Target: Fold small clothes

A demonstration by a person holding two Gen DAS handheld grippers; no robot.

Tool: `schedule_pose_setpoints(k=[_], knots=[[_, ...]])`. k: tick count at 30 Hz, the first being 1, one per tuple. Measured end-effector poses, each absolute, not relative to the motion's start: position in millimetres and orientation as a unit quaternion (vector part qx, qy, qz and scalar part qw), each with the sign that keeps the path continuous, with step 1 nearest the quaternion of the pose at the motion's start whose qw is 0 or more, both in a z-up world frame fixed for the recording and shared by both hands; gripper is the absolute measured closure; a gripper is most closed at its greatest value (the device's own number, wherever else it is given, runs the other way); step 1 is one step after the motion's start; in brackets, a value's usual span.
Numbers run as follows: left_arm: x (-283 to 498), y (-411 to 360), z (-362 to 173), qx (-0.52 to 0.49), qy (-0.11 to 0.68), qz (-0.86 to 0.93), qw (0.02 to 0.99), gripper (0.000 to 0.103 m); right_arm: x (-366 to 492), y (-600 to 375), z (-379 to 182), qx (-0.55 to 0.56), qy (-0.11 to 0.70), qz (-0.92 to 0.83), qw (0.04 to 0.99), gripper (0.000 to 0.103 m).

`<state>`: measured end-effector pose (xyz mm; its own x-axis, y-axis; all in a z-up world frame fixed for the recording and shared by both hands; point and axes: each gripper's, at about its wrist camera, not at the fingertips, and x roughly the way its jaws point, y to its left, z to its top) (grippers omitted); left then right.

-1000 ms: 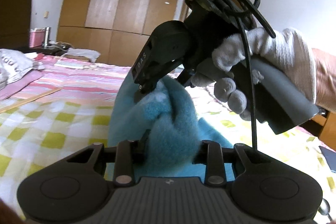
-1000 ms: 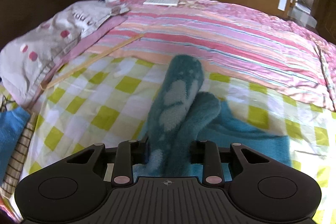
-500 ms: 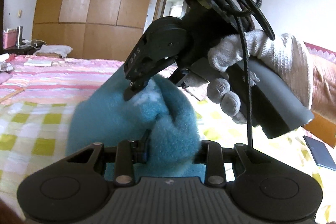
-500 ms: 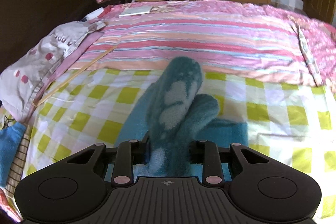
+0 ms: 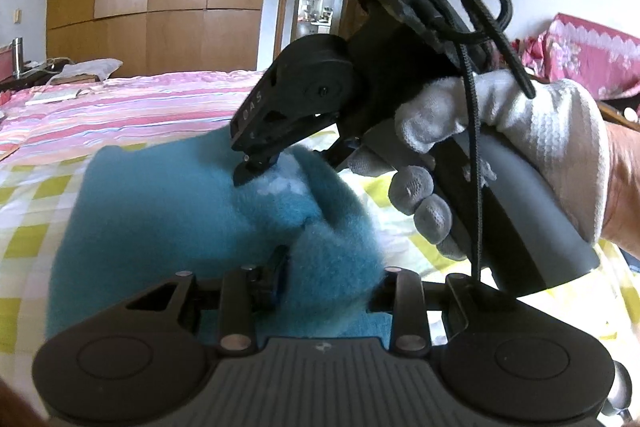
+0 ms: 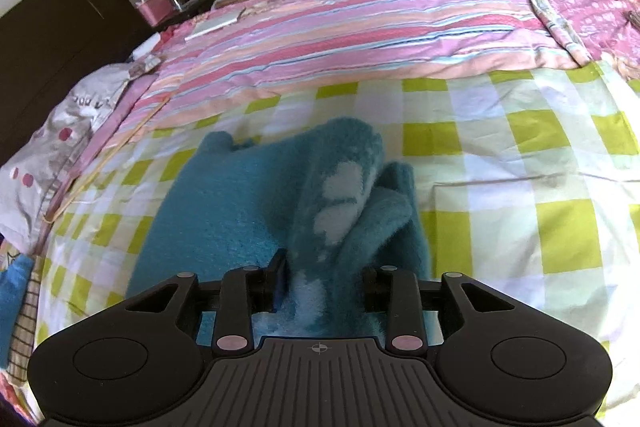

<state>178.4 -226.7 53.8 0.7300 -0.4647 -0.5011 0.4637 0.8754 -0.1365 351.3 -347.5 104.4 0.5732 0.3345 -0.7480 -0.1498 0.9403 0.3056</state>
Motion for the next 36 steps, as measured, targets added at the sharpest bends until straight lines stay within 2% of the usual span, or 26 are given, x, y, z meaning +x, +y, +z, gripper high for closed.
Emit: schedule_pose_setpoints(k=[1, 5, 9, 12, 23, 33, 35, 36], knots=[[178.4, -229.5, 52.4, 0.004, 0.269, -0.249, 0.93, 0.064, 349.4, -350.8, 103.8, 0.105, 0.438, 0.137, 0.882, 0.063], [182.2, -237.8, 48.4, 0.025, 0.266, -0.25, 0.931, 0.062, 341.3, -362.2, 105.1, 0.103, 0.429, 0.136, 0.887, 0.06], [179.3, -242.8, 48.9, 0.039, 0.263, -0.258, 0.929, 0.053, 327.2, -374.4, 109.7, 0.117, 0.414, 0.123, 0.894, 0.059], [174.2, -235.0, 53.9, 0.03, 0.26, -0.268, 0.927, 0.05, 305.5, -379.3, 121.5, 0.108, 0.387, 0.117, 0.908, 0.059], [129.2, -195.5, 72.0, 0.051, 0.235, -0.311, 0.92, 0.047, 258.3, -385.3, 121.5, 0.156, 0.395, 0.165, 0.89, 0.059], [148.4, -148.2, 94.3, 0.032, 0.217, -0.253, 0.942, 0.047, 250.6, -369.8, 89.1, 0.167, 0.415, 0.184, 0.875, 0.059], [161.8, -143.1, 97.3, 0.028, 0.215, -0.237, 0.947, 0.047, 245.7, -372.0, 80.3, 0.179, 0.413, 0.179, 0.875, 0.062], [170.5, -143.4, 97.3, 0.022, 0.217, -0.232, 0.948, 0.047, 241.5, -373.8, 76.8, 0.186, 0.407, 0.176, 0.877, 0.073]])
